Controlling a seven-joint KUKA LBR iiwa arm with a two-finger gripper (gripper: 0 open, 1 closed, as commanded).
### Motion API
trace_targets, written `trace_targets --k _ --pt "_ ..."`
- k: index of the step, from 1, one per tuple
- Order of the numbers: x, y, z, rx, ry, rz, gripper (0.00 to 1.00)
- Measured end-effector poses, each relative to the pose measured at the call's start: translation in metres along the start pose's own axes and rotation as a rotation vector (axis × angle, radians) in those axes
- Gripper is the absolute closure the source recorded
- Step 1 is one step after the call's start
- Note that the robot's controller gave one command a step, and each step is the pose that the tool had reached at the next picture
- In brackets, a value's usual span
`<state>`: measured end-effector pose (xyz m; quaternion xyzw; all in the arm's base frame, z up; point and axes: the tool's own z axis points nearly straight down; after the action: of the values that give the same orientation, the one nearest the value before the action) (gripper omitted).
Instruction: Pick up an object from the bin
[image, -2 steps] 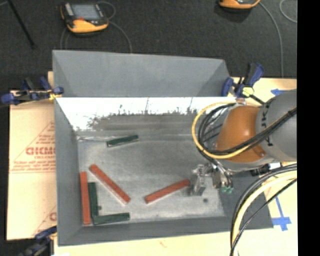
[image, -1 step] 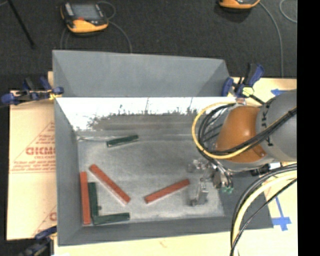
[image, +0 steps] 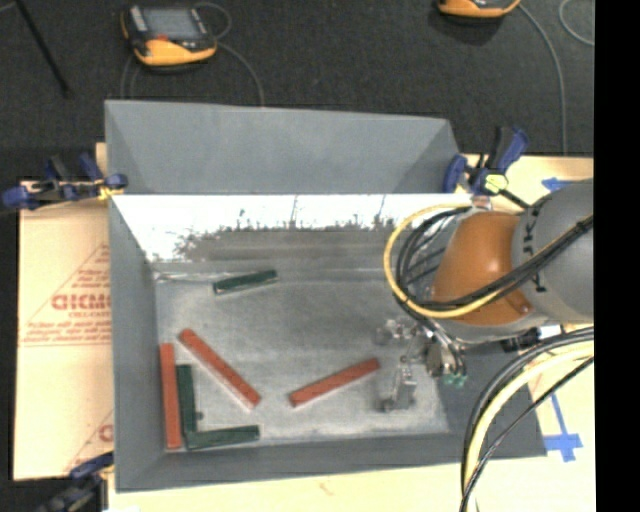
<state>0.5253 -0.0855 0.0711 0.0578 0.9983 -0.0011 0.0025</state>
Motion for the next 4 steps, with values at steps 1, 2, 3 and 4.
trace_targets --k 1,2,3,4 --pt "0.009 -0.001 0.0 -0.001 -0.001 -0.082 0.0" --pt "-0.01 0.049 0.001 -0.002 0.001 -0.213 1.0" --pt "-0.01 0.049 0.001 -0.002 0.001 -0.213 1.0" --pt "0.001 0.052 -0.029 -0.002 0.012 -0.25 1.0"
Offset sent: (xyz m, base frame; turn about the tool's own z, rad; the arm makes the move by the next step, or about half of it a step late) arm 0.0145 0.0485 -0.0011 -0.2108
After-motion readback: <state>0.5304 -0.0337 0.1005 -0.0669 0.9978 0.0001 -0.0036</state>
